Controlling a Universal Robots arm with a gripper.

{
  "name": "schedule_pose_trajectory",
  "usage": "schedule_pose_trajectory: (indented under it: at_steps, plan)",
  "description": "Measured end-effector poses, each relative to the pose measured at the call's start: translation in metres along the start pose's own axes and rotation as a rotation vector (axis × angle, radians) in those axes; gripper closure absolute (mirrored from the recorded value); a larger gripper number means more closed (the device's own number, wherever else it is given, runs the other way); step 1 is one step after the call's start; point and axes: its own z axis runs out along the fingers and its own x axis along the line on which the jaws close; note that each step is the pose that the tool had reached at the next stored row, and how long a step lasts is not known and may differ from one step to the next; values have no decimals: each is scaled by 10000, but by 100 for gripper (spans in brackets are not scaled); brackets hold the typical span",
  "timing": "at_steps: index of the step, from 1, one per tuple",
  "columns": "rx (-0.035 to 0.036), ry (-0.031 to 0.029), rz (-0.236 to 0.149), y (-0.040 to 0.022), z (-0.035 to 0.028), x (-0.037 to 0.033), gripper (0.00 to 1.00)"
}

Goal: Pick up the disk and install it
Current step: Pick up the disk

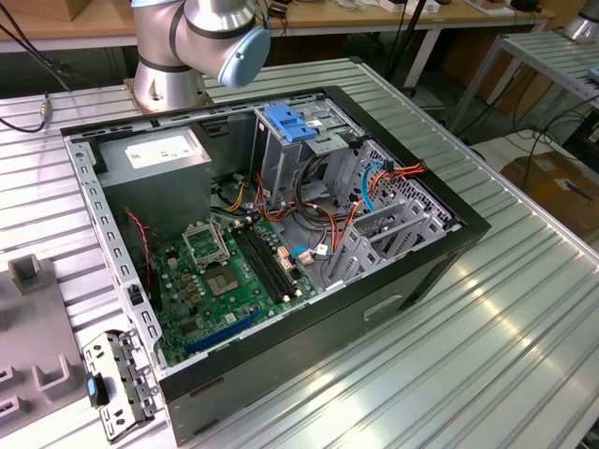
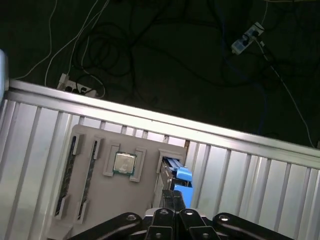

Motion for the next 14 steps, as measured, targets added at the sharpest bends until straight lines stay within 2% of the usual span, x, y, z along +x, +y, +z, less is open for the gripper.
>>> schedule_pose_trajectory:
  at_steps: [14]
  plan:
    - [-10, 49, -1059, 0, 0, 0, 89]
